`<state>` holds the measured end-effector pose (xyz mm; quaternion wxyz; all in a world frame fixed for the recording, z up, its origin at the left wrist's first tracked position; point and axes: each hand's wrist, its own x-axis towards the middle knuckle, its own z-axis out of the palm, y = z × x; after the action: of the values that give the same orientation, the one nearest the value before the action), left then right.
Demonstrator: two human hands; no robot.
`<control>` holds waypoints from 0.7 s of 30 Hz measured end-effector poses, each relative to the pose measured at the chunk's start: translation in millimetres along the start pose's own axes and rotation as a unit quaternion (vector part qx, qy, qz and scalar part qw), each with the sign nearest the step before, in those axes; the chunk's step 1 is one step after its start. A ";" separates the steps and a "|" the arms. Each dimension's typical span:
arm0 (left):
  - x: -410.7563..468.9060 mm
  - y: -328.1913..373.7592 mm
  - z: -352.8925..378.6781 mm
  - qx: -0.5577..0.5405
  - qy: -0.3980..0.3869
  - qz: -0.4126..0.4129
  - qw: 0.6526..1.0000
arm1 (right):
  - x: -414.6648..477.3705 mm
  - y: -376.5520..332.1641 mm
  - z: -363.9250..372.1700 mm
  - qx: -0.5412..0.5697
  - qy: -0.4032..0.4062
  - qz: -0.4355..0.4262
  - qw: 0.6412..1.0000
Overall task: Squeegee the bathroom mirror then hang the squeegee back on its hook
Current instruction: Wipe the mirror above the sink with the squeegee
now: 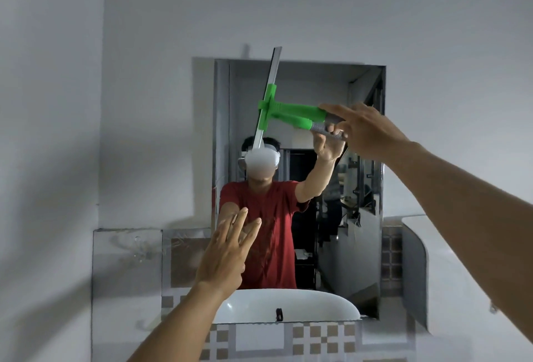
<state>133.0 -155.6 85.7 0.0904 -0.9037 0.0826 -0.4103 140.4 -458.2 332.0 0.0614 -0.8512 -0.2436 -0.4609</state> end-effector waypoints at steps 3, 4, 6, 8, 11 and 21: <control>1.9 -0.8 0.7 0.005 0.001 0.004 1.000 | -11.3 13.2 -4.0 0.008 0.009 0.025 1.000; 2.0 -1.3 1.2 0.004 0.002 0.004 1.000 | -16.5 16.5 -3.7 0.011 0.015 0.032 0.999; 2.2 -2.3 2.6 -0.002 0.003 0.004 1.000 | -28.0 22.0 -1.4 0.024 0.024 0.054 0.998; 1.8 -3.9 4.2 -0.006 0.002 0.006 1.000 | -40.5 25.8 3.4 0.043 0.031 0.083 0.995; 1.9 -5.5 6.1 -0.016 -0.001 0.005 1.000 | -57.7 25.5 9.2 0.077 0.038 0.118 0.989; 3.0 -6.4 6.3 -0.034 0.008 0.013 0.999 | -97.2 2.8 24.3 0.179 0.064 0.228 0.955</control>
<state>140.2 -149.5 85.2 0.0640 -0.9018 0.1091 -0.4131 115.7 -487.4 239.4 0.3313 -0.8279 -0.1169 -0.4372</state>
